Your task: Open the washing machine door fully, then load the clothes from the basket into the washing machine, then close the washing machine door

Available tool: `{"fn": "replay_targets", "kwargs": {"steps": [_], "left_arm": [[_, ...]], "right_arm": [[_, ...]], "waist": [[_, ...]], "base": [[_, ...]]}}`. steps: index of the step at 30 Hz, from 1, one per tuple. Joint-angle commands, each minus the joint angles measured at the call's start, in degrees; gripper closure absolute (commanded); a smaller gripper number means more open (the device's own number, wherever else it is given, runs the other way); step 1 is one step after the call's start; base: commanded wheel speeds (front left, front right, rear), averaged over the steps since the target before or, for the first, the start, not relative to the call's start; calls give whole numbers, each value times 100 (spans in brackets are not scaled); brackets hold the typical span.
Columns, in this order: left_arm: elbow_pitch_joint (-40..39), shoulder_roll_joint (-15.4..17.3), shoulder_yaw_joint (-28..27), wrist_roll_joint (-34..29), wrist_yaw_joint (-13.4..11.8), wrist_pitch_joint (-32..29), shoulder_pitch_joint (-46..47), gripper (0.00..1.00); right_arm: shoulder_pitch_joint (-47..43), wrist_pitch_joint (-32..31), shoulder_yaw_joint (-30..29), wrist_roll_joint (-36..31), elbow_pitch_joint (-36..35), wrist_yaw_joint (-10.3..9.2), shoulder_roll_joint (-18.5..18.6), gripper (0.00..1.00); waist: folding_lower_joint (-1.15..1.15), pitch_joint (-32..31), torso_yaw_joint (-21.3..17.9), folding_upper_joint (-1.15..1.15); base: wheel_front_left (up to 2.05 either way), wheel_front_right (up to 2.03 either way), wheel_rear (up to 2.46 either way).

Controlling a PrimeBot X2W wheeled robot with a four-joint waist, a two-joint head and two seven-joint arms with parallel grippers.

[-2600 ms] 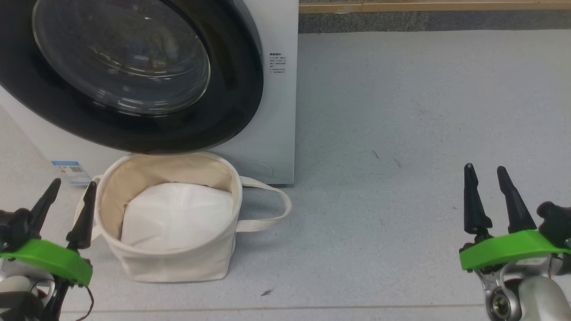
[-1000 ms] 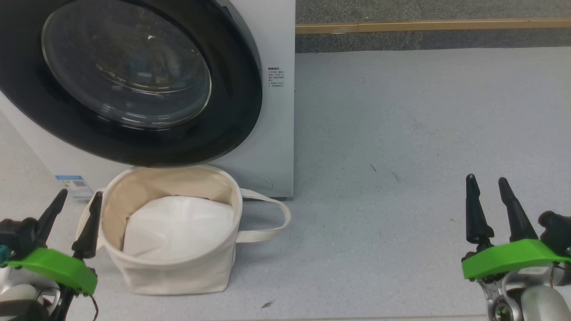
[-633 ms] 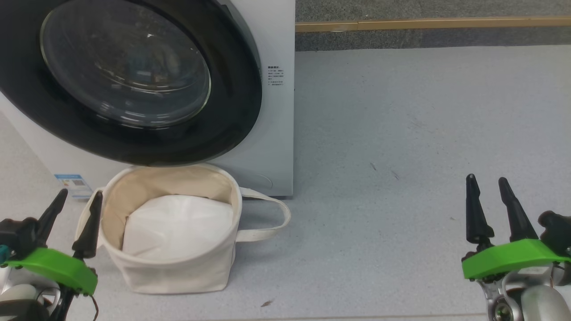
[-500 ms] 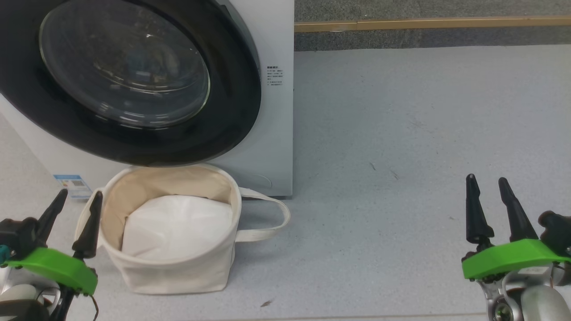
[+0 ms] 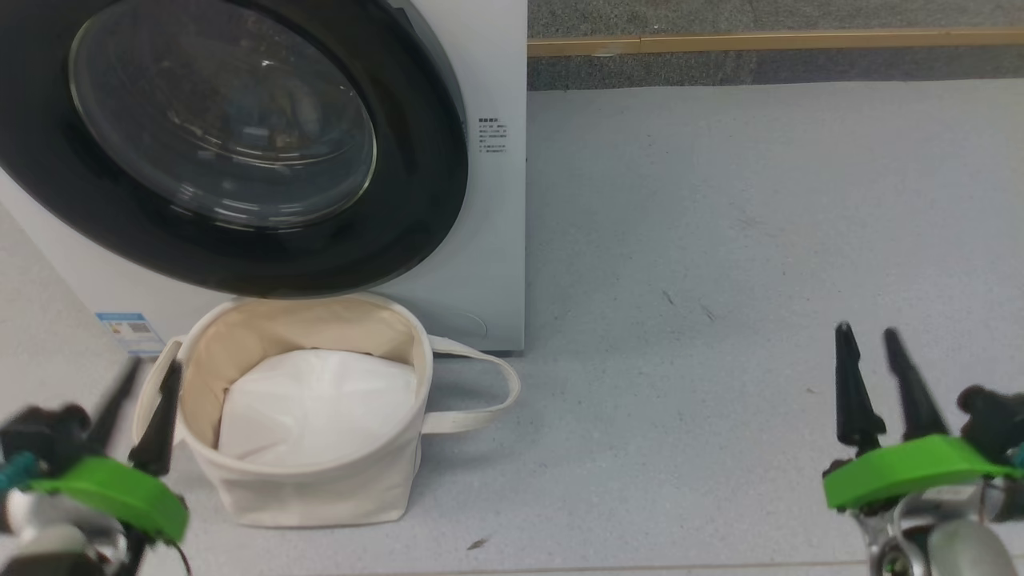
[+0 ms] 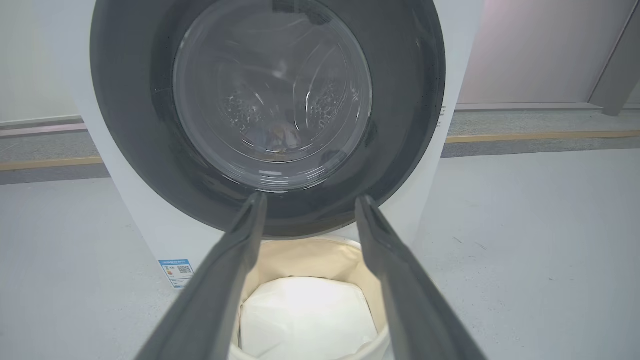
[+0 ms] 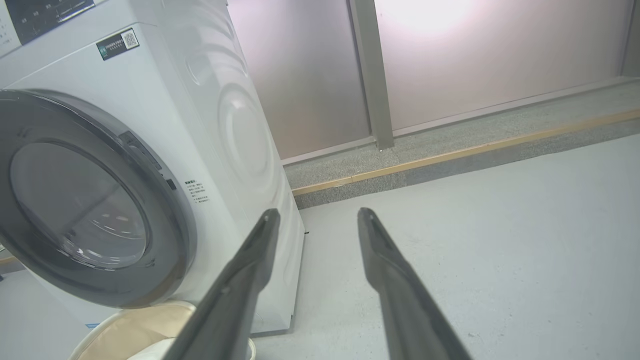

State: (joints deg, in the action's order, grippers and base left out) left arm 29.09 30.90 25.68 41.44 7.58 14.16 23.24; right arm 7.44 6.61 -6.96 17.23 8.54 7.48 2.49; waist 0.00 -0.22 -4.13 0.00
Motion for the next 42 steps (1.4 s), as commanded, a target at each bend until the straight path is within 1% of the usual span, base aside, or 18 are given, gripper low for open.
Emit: {"fn": "replay_targets", "kwargs": {"steps": [1,3,6,10,13,15,42], "left_arm": [[18,-29,14,5,-1,-4,-26,100],[121,-214,88,4,-1,-6,-244,100],[84,-275,10,126,-1,-53,-278,100],[23,-357,-95,291,-2,-119,-333,100],[-13,-418,-172,412,-2,-167,-369,100],[-37,-459,-224,493,-2,-199,-389,100],[-385,-1014,-936,1592,-4,-641,-701,100]], "right_arm": [[-7,-2,0,6,39,0,-8,100],[-125,-4,21,6,256,0,-34,100],[-108,-50,5,180,282,0,-32,100],[-118,-92,7,423,281,0,-30,100],[-124,-118,14,602,285,0,-28,100],[-124,-135,17,723,288,0,-27,100],[-126,-410,29,2343,346,0,-11,100]], "waist": [[0,0,0,0],[0,1,1,0],[2,0,11,0],[13,-11,24,0],[3,-4,34,0],[1,2,40,0],[0,12,129,0]], "base": [[0,0,0],[0,0,0],[0,0,0],[0,0,0],[0,0,0],[0,0,0],[0,0,0]]}}
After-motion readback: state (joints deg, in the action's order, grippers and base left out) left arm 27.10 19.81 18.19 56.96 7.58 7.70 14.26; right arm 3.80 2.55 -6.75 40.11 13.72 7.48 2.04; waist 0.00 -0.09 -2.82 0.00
